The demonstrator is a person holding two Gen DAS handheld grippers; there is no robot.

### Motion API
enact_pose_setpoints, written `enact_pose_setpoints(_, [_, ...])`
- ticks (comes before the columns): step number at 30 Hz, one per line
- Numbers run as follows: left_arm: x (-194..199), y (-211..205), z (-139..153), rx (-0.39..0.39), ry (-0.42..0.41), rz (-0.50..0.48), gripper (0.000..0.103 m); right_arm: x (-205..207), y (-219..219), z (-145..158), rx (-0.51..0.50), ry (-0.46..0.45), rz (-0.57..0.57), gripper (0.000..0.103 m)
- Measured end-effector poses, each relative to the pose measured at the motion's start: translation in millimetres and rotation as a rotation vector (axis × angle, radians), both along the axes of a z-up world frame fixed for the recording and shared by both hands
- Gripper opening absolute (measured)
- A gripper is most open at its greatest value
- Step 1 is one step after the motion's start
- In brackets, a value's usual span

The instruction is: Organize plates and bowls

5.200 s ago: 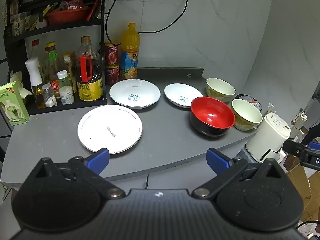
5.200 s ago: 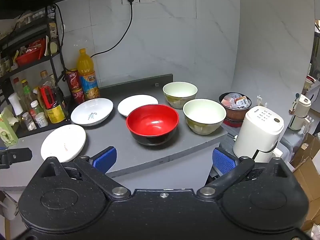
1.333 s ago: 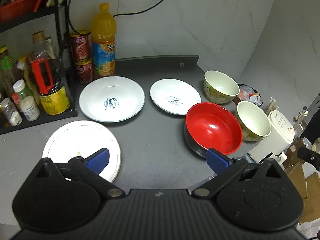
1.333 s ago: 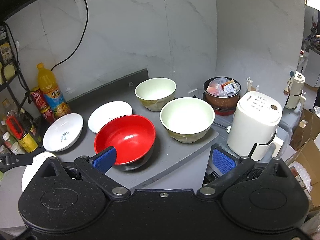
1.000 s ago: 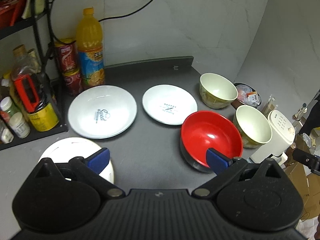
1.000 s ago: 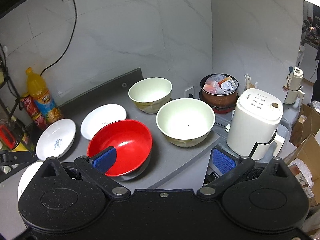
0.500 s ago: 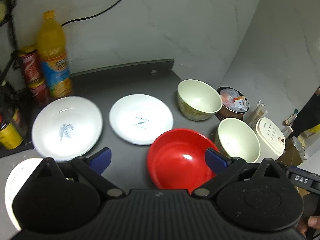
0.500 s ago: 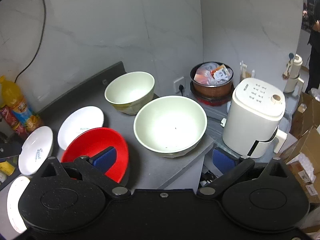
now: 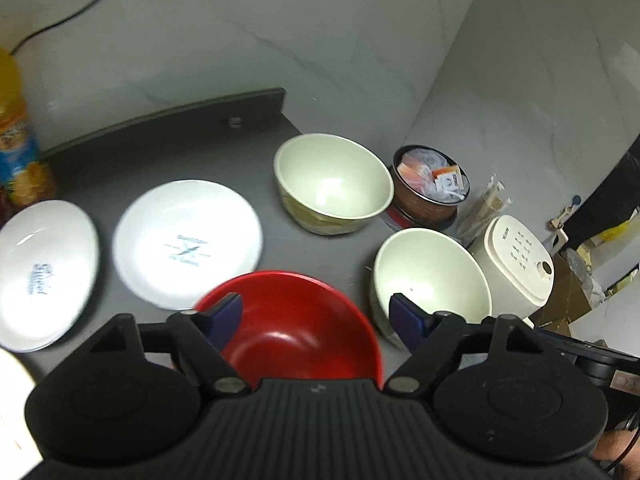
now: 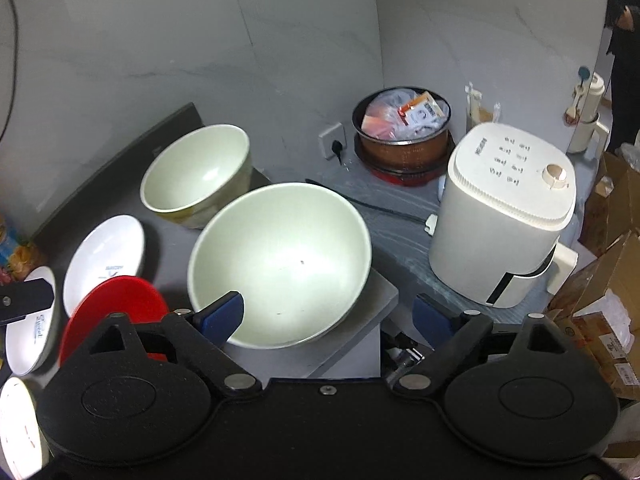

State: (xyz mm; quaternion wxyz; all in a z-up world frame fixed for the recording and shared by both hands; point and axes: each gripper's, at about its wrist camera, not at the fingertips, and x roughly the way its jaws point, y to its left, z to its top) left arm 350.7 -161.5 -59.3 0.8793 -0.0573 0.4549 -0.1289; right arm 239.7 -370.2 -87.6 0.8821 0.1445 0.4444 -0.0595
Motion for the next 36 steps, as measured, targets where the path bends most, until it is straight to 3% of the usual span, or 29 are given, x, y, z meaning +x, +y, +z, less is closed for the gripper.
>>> enact_pose_setpoints(16, [63.1, -66.6, -48.0, 0.024, 0.105, -0.052, 0.059, 41.9, -37.1, -47.6, 0.085, 0.135, 0.035, 0.066])
enact_pose_setpoints(24, [84.2, -82.6, -75.1, 0.047, 0.187, -0.069, 0.045, 57.8, -40.5, -66.7, 0.136, 0.182, 0.067, 0.048])
enact_pose_setpoints(27, [90.6, -88.2, -85.1, 0.057, 0.222, -0.068, 0.035, 61.7, -40.3, -70.3, 0.143, 0.188, 0.086, 0.039])
enact_pose_setpoints(29, [94.5, -90.3, -91.2, 0.053, 0.249, -0.07, 0.024, 64.5, -40.7, -72.0, 0.164, 0.192, 0.094, 0.028])
enact_pose_setpoints(31, [97.8, -92.6, -96.8, 0.056, 0.271, -0.066, 0.02, 66.0, -39.8, -72.5, 0.189, 0.19, 0.11, 0.019])
enact_pose_setpoints(34, [99.4, -95.2, -102.0, 0.047, 0.29, -0.072, 0.01, 66.8, -37.6, -71.7, 0.182, 0.182, 0.123, 0.017])
enact_pose_setpoints(36, [99.3, -95.6, -102.0, 0.046, 0.293, -0.065, 0.01, 66.0, -39.0, -72.1, 0.195, 0.177, 0.115, 0.016])
